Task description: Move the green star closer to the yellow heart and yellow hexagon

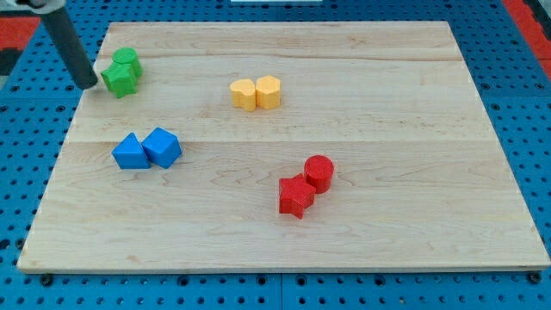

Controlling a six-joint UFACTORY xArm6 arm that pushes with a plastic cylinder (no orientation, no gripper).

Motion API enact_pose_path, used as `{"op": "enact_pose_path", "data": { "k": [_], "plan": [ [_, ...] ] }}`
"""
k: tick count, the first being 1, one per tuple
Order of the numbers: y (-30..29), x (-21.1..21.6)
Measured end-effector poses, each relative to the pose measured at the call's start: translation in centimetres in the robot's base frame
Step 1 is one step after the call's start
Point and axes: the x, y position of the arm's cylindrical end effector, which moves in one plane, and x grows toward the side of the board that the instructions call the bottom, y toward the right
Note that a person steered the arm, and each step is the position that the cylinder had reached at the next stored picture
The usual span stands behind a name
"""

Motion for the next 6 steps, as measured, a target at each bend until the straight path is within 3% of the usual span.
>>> {"op": "enact_pose_path", "data": {
  "k": [2, 4, 6],
  "plan": [
    [11.0, 0.0],
    [7.5, -1.2],
    [10.9, -4.7]
  ]
}}
